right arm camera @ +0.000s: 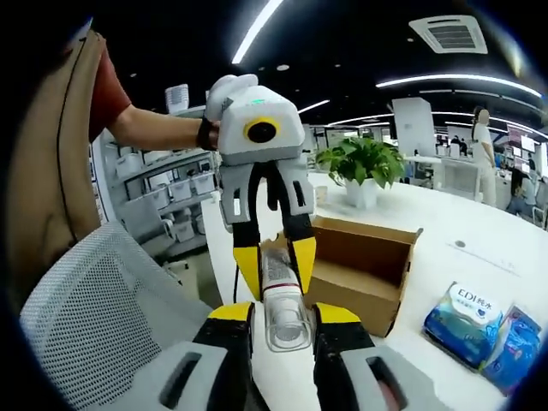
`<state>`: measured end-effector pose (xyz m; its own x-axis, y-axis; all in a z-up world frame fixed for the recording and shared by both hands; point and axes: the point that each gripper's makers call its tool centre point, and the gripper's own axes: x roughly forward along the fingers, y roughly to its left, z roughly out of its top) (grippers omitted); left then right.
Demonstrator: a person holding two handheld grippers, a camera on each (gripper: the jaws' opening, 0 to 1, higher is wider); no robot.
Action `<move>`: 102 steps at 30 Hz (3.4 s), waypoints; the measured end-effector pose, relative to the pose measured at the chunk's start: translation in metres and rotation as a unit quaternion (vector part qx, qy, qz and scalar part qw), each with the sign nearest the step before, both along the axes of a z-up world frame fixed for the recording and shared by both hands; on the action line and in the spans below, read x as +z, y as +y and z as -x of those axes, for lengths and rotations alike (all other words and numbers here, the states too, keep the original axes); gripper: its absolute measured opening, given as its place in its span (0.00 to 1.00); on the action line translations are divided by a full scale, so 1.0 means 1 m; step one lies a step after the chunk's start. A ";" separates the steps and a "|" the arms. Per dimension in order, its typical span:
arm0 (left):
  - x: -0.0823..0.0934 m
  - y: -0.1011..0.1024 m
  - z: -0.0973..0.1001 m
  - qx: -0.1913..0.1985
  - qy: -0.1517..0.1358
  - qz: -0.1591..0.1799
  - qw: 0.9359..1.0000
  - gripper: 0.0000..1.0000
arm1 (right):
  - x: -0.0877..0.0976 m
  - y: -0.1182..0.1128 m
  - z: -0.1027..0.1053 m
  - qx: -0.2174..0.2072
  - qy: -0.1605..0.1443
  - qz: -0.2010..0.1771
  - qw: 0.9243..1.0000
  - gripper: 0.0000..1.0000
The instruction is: Operate the shoe box by opening the lid, removing the specified soft item, and placing it in the target area until the item is outside and the box remains undamaged.
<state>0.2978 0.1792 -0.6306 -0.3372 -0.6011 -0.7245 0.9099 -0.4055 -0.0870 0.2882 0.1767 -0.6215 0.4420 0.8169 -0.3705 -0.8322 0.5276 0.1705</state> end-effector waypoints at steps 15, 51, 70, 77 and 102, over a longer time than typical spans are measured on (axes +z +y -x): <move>0.008 -0.001 0.007 0.006 0.036 0.014 0.999 0.19 | 0.001 0.002 0.006 0.001 0.031 -0.014 0.999 0.17; 0.027 -0.015 -0.016 0.148 0.041 0.101 0.983 0.44 | 0.002 -0.017 -0.002 -0.072 0.079 -0.053 0.993 0.16; 0.064 0.008 -0.078 0.411 0.035 0.217 0.885 0.54 | -0.002 -0.053 -0.020 -0.129 0.073 -0.037 0.988 0.16; 0.068 0.023 -0.089 0.480 0.033 0.241 0.843 0.56 | 0.004 -0.080 -0.030 -0.145 0.070 -0.036 0.986 0.16; 0.035 0.017 -0.061 0.578 0.001 0.199 0.791 0.65 | -0.001 -0.146 -0.083 -0.148 0.108 -0.017 0.983 0.16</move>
